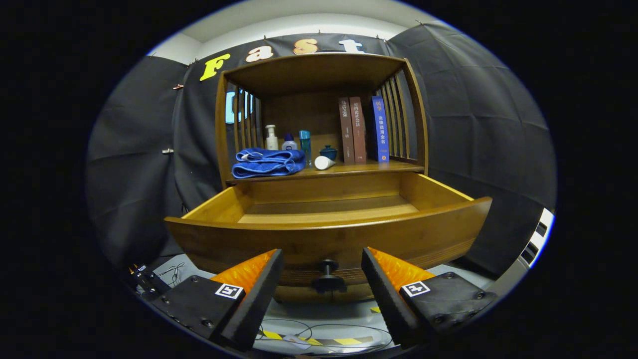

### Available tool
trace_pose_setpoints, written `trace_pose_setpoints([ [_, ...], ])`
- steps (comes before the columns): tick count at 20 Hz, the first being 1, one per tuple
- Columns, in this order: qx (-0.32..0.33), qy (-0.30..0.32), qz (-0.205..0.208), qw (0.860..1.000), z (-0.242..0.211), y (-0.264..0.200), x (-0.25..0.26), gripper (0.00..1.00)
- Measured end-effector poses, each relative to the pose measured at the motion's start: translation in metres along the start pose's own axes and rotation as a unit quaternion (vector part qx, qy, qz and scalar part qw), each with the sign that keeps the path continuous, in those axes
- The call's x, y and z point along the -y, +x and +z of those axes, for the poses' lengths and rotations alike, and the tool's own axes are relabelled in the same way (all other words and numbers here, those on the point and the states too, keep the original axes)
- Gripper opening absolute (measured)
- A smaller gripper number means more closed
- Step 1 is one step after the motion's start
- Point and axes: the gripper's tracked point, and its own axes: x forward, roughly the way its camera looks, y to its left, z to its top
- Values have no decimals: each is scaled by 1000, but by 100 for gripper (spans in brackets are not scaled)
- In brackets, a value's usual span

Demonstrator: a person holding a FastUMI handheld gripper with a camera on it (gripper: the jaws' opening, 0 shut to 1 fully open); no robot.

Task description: Pull open the drawer, take out the items inside it, and place them on the countertop above the cabinet.

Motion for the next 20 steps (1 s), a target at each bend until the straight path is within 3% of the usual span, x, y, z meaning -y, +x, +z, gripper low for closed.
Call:
trace_pose_setpoints([
  [10, -6, -16, -15, 1000, -7, 22, 2, 98],
  [15, 38, -21, -6, 999, 22, 32, -6, 97],
  [20, 60, -29, -8, 998, 44, 78, -9, 98],
])
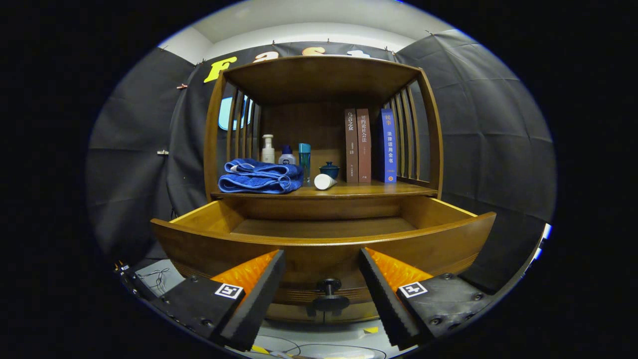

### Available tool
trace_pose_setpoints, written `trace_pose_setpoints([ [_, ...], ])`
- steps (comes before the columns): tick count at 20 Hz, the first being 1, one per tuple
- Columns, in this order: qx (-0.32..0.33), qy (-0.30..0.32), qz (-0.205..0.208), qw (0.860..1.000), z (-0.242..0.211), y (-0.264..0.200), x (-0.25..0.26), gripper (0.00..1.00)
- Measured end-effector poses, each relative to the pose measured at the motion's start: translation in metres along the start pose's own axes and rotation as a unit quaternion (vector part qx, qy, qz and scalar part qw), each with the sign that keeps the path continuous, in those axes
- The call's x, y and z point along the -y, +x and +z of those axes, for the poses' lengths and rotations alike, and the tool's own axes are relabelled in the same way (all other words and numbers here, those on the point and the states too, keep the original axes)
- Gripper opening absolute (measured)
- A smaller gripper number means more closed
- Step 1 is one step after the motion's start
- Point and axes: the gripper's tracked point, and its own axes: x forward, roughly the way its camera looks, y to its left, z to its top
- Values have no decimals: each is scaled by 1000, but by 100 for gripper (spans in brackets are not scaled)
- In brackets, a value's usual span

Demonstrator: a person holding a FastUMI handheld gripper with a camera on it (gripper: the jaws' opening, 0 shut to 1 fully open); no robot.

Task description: Pull open the drawer, take out the items inside it, and place them on the countertop above the cabinet.

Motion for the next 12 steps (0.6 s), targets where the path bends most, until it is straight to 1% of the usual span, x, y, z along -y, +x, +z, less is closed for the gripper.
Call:
trace_pose_setpoints([
  [1, 9, -1, -1, 1000, 5, 10, -1, 98],
  [7, 14, 1, -3, 1000, 7, 69, -3, 98],
  [12, 6, 4, -6, 1000, 5, 114, -2, 98],
])
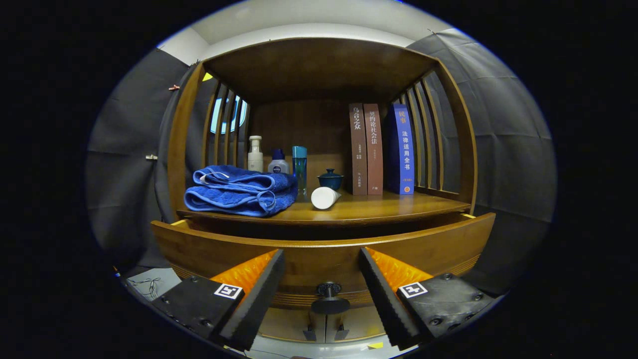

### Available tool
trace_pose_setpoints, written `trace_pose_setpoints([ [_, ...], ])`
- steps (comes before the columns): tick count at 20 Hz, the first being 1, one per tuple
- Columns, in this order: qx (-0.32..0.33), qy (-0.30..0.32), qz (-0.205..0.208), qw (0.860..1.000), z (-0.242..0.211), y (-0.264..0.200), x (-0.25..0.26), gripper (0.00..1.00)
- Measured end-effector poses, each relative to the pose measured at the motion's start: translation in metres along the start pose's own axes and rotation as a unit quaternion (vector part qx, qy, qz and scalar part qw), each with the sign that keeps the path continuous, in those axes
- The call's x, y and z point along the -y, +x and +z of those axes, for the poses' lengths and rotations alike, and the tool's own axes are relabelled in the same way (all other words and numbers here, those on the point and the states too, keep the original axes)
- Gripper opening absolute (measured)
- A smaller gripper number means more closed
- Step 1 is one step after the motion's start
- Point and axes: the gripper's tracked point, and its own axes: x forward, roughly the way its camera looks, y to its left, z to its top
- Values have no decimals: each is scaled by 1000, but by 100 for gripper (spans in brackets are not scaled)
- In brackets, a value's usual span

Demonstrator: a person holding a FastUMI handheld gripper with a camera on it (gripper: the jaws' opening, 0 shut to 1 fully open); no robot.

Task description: Pull open the drawer, take out the items inside it, and place them on the countertop above the cabinet.

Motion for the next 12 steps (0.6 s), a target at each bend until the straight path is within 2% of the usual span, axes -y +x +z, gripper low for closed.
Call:
trace_pose_setpoints([
  [5, -11, 8, -1, 1000, -3, 29, 1, 99],
  [12, -6, 3, -3, 1000, -4, 36, -1, 99],
])
